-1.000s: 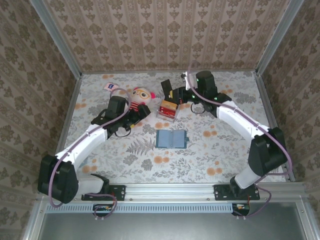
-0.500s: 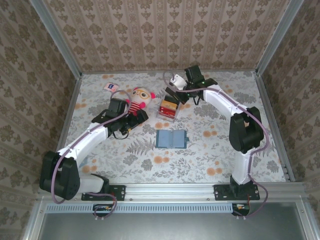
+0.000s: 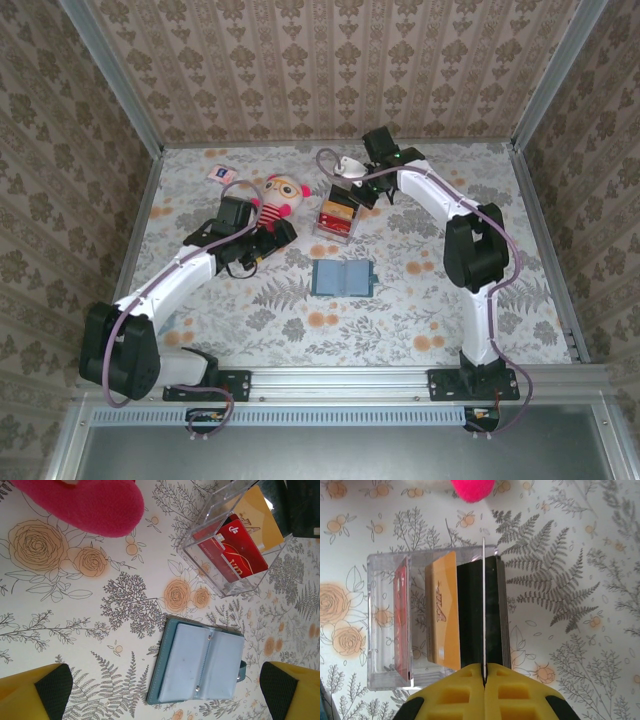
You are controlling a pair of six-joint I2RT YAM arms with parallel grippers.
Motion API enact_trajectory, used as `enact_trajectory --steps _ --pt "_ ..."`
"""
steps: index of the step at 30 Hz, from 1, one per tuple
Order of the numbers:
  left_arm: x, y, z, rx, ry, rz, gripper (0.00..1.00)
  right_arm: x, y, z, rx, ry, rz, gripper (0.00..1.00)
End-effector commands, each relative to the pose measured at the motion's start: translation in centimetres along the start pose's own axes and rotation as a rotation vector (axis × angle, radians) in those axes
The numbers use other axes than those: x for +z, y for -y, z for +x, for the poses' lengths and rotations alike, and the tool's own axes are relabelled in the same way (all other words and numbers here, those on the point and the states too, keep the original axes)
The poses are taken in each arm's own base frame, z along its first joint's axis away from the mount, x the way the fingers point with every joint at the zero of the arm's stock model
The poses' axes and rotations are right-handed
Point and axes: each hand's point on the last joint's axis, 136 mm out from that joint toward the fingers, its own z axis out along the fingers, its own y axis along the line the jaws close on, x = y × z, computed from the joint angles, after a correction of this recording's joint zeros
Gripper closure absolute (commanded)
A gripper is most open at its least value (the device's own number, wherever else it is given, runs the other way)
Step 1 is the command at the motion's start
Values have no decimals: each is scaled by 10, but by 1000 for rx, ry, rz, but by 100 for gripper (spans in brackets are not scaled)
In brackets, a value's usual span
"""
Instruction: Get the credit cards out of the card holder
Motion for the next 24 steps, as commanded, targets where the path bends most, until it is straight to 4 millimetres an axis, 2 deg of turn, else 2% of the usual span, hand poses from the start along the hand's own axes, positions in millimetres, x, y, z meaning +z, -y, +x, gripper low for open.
enact_trajectory --steps 1,5,12,16,24 --pt "4 -8 7 2 -38 -18 0 6 0 7 -31 -41 -20 100" --pt "6 -3 8 -5 -47 11 0 11 3 9 -37 -64 -24 100" --pt "7 0 10 -5 -59 34 0 21 4 9 -27 -74 -34 90" --pt "8 -3 13 -7 -68 31 0 15 9 2 -18 -48 -11 83" --pt "9 -4 16 -8 -74 31 0 1 22 -12 3 -6 60 75"
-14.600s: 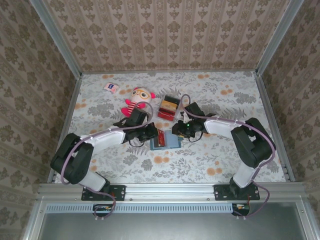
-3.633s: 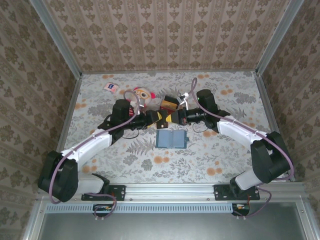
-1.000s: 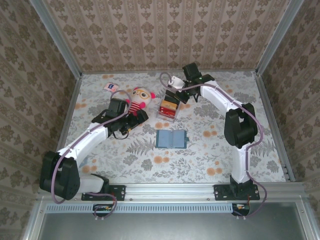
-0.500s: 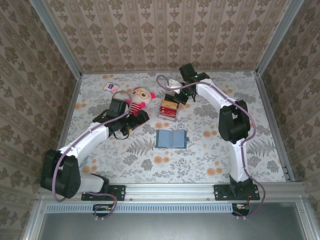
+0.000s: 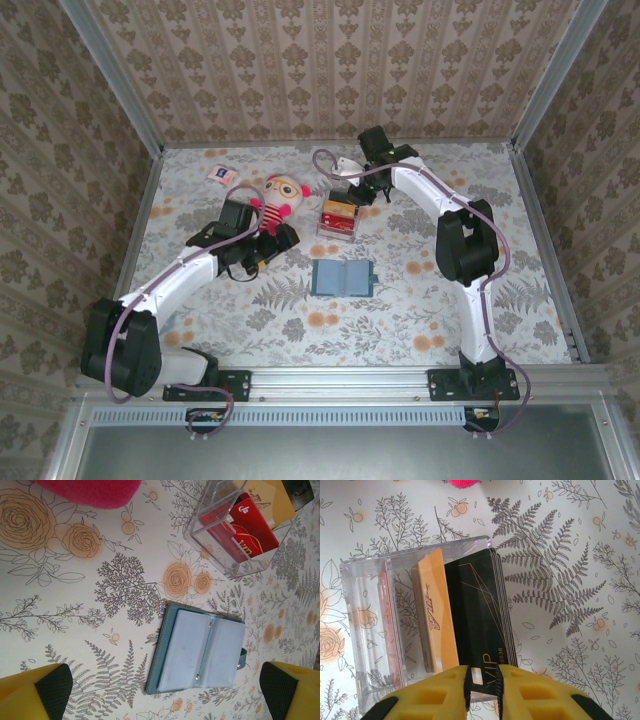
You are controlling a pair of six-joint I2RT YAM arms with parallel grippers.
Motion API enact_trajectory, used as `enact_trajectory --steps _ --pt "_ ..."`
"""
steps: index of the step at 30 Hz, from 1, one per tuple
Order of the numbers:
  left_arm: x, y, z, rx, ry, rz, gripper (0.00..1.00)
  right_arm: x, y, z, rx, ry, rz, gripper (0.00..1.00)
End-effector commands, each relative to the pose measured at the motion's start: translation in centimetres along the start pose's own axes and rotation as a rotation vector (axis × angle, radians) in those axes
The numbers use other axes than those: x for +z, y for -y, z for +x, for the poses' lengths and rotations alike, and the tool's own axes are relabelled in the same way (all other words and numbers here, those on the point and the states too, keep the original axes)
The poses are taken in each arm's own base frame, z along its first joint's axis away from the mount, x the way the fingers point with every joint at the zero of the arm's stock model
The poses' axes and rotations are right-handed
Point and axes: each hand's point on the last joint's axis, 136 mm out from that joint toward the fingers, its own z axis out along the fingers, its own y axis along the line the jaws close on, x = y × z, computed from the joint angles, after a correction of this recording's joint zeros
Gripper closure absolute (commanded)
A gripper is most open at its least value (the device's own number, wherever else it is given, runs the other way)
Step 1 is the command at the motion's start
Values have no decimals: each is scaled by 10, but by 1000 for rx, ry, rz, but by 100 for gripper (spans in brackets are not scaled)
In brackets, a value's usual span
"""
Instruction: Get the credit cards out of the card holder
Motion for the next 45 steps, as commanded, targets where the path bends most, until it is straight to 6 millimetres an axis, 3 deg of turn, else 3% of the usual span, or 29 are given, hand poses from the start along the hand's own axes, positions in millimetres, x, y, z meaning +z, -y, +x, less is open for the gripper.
enact_trajectory --steps 1,5,11,16,21,28,35,39,45 --pt "1 -2 3 0 -15 9 0 -20 14 -16 19 44 70 75" --pt "0 0 3 4 -17 16 0 -37 18 -26 88 93 103 73" --pt "1 3 7 18 -27 16 0 -84 17 -32 349 189 168 53" --pt "6 10 18 55 -49 10 4 -118 -8 -21 639 290 142 44" --pt "17 21 33 107 -91 -2 14 -128 -45 7 879 319 68 36" --pt "42 31 51 187 -158 -62 39 -107 -101 54 1121 204 11 37" --pt "67 29 59 196 -202 -136 54 -48 -151 78 1278 54 -120 46" --pt "80 31 62 204 -227 -156 58 -25 -165 86 1294 -19 -133 53" --pt "91 21 62 193 -230 -199 59 -7 -172 106 1298 -107 -94 56"
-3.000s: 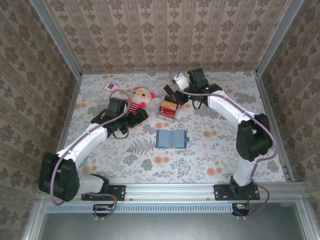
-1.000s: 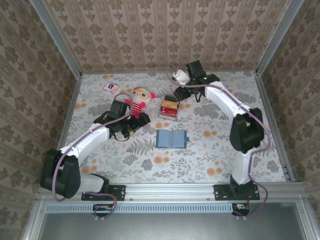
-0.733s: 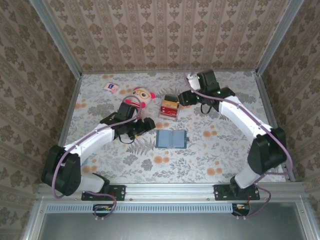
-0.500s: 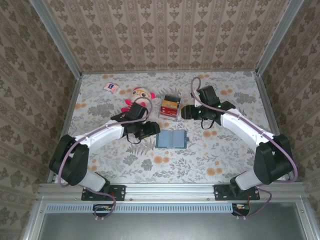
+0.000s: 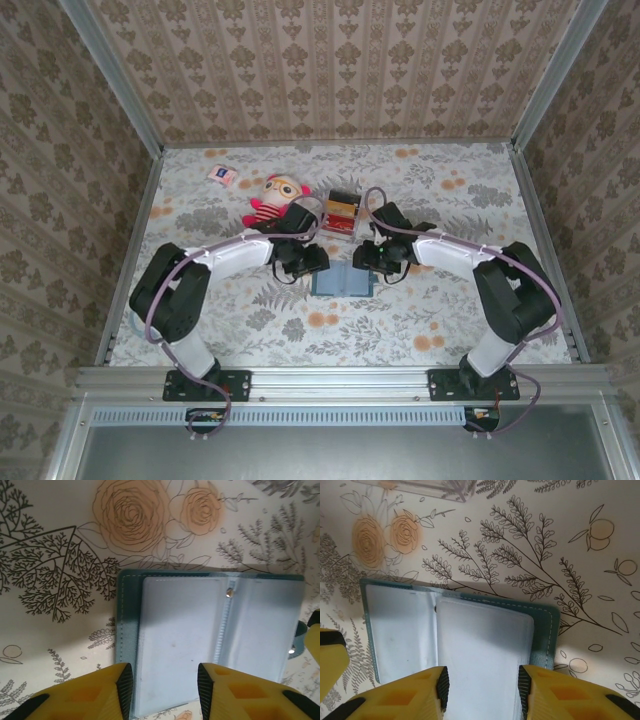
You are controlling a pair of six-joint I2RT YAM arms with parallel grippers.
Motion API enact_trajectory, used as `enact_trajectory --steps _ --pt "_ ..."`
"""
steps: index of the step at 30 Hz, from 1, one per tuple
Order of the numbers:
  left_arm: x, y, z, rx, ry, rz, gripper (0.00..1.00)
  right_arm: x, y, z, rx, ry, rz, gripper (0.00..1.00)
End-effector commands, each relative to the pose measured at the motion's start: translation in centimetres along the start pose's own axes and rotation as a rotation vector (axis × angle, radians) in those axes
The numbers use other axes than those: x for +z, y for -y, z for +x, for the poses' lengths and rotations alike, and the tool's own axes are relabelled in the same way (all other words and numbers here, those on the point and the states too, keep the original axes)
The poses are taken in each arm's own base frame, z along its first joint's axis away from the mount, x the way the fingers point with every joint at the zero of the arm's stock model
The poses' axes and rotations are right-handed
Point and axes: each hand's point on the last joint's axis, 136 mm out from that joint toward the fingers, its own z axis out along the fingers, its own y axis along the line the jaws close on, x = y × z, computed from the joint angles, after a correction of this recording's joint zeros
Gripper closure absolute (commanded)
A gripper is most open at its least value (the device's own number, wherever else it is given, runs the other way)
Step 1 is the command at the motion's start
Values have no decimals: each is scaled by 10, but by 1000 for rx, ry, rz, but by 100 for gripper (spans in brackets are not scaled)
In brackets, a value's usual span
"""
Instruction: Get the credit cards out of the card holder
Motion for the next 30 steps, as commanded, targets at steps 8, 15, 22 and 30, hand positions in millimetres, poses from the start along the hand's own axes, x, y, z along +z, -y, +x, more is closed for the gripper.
enact_trajectory --steps 8,15,22,30 --pt "14 2 -4 -20 -19 -3 71 22 15 12 17 -63 54 63" --pt "24 -4 -2 -30 -42 -24 77 28 16 14 12 -85 56 68" --pt "27 12 -1 -10 -58 61 95 35 10 18 3 -114 27 76" --pt "33 25 1 4 -93 127 100 39 1 18 -10 -127 -21 80"
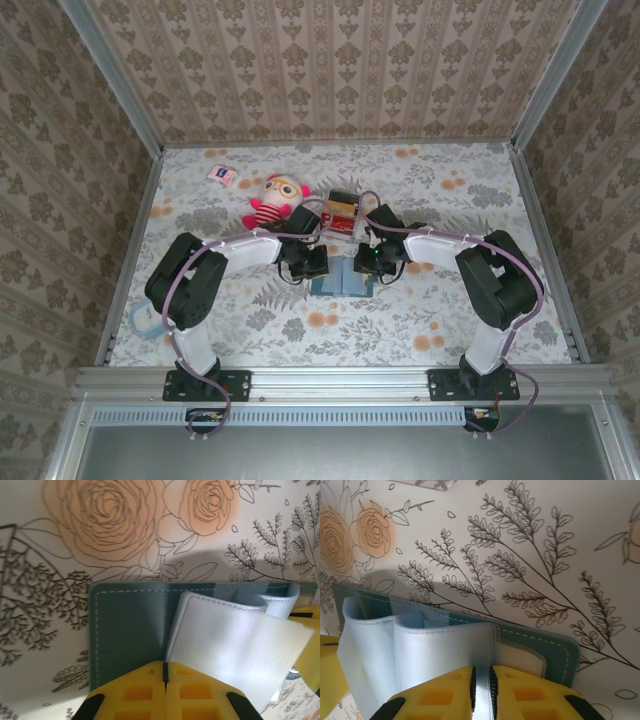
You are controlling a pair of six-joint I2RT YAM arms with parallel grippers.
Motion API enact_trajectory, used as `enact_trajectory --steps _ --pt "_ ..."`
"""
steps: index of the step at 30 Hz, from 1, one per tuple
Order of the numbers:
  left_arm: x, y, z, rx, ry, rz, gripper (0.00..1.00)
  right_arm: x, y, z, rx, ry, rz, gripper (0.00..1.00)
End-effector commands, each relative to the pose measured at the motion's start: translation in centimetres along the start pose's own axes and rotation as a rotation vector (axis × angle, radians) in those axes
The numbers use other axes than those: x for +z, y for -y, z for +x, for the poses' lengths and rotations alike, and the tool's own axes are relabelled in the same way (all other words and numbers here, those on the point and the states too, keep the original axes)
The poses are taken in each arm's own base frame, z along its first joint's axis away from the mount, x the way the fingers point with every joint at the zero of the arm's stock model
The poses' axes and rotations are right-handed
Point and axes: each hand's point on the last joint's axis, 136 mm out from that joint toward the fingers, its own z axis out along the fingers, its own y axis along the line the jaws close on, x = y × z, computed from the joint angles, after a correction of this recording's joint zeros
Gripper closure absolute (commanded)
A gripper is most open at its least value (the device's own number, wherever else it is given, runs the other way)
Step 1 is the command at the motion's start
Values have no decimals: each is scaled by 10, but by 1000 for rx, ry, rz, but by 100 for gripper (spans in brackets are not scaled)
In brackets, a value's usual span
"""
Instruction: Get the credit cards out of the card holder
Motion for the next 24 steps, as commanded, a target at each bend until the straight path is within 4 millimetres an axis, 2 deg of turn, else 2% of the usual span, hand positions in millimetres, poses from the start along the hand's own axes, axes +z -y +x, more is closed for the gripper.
enact_trajectory --steps 1,5,8,10,12,14,18,21,24 --pt "4 20 -2 33 -26 78 100 10 -3 12 -17 -61 -23 80" --pt "-6 36 -7 82 -15 126 96 -2 -23 6 -61 -37 -102 80" --pt "-21 36 -12 110 17 88 90 -16 -21 -1 -80 -5 -52 78" --pt "-35 32 -15 127 43 58 84 -29 -20 -6 -90 29 -31 72" --pt "-50 30 -16 155 70 33 74 -46 -21 -11 -98 71 -28 62" --pt "-71 28 -19 176 106 3 62 -68 -26 -18 -115 128 -41 53" --pt "-114 21 -29 202 196 -57 42 -117 -36 -36 -167 280 -42 41" --pt "-151 5 -42 193 294 -121 29 -164 -29 -55 -198 451 49 31" --pt "-188 -21 -58 156 405 -199 16 -210 -9 -74 -215 636 179 24"
